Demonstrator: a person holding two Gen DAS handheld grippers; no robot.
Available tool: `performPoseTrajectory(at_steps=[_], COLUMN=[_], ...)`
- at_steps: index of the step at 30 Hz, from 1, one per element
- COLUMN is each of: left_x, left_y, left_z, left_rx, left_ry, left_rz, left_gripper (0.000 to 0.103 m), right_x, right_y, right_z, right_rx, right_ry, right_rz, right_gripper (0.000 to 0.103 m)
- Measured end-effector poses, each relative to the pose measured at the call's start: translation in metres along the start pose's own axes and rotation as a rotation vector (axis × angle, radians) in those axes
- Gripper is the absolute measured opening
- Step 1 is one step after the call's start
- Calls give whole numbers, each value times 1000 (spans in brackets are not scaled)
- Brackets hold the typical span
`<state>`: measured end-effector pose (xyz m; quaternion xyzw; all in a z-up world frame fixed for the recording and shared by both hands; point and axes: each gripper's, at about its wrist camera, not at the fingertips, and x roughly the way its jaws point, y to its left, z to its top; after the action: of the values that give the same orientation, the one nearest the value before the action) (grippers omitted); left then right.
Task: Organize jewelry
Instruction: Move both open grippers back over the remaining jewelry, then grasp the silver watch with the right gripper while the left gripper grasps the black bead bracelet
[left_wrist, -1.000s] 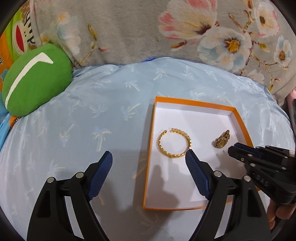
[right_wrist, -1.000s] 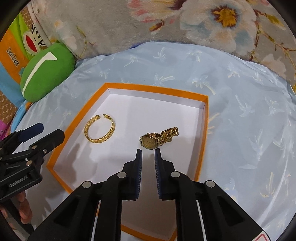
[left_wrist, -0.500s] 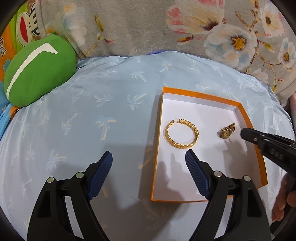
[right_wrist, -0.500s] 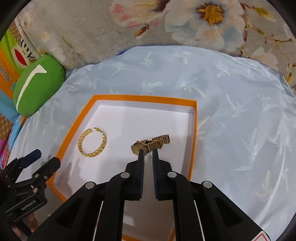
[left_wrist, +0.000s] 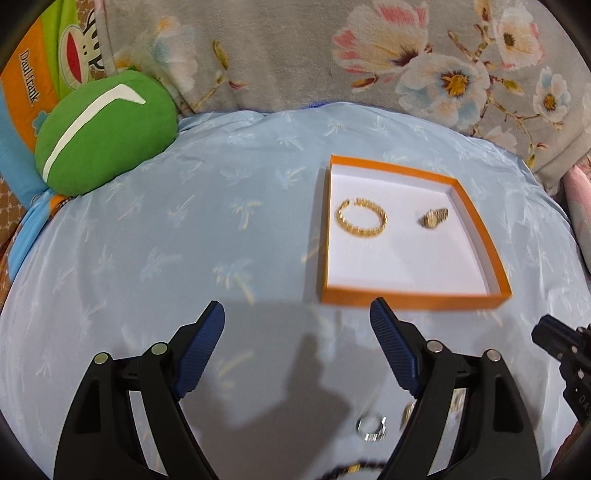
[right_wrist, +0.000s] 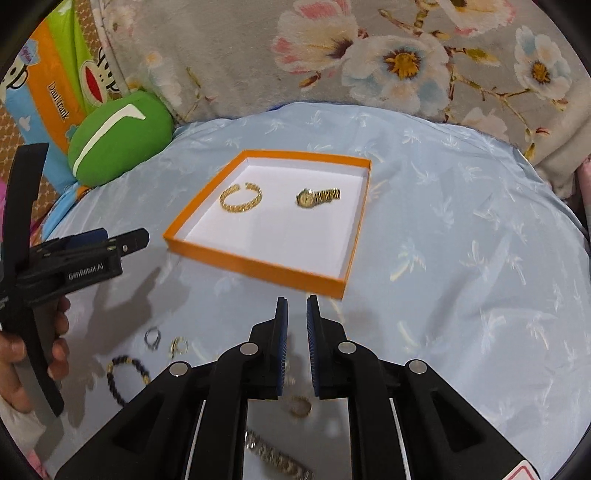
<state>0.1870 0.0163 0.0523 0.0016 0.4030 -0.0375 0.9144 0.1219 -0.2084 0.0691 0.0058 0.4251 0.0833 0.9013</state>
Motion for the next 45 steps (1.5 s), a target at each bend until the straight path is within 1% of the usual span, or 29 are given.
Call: performPoseTrajectory(at_steps=[4, 5, 7, 8, 9, 10, 13, 17, 23, 29, 32, 33, 34, 36, 39, 42, 45], left_x=[-13, -15, -21, -24, -27, -30, -38, -47, -52, -51, -51, -51, -51, -51, -50, -51, -51], left_y=[11, 12, 15, 16, 17, 17, 19, 23, 27, 25, 22, 22, 21, 20, 17, 14, 10], left_z=[-28, -34, -45, -50, -54, -57, -69, -85, -103, -110, -110, -110, -110, -110, -112, -112, -113], left_rx=[-27, -31, -35, -35, -36, -35, -26, -16, -27, -30, -22, -22, -22, -20, -15, -8, -1], left_ry=[32, 39, 50, 53, 57, 62, 73, 91, 121, 136, 131, 132, 133, 135, 140, 141, 141], left_rz=[-7, -9, -12, -14, -13, -15, -19, -23, -32, -42, -40, -41, -45, -50, -61, -69, -77], left_gripper=[79, 79, 79, 79, 79, 79, 79, 82, 83, 83, 83, 83, 83, 83, 83, 83, 83], right_x=[-12, -14, -17, -17, -18, -18, -15, -7, 5, 15, 16, 15, 15, 14, 12, 6, -4], right_y=[6, 7, 9, 10, 13, 17, 28, 32, 28, 35, 39, 39, 38, 37, 37, 31, 22], right_z=[-38, -45, -55, -59, -62, -65, -67, -64, -61, -66, -69, -69, -69, -69, -71, -77, -86], right_rx=[-12, -10, 1, 4, 2, -14, -74, -134, -158, -176, -192, -191, -183, -162, -139, -72, 21], right_ry=[34, 39, 41, 40, 38, 34, 28, 27, 48, 68, 62, 59, 60, 63, 61, 62, 67], right_rz=[34, 45, 82, 102, 114, 125, 110, 83, 85, 104, 90, 84, 91, 92, 83, 79, 63], right_gripper=[13, 16, 31, 34, 40, 44, 50, 50, 50, 50, 45, 37, 28, 24, 24, 24, 24])
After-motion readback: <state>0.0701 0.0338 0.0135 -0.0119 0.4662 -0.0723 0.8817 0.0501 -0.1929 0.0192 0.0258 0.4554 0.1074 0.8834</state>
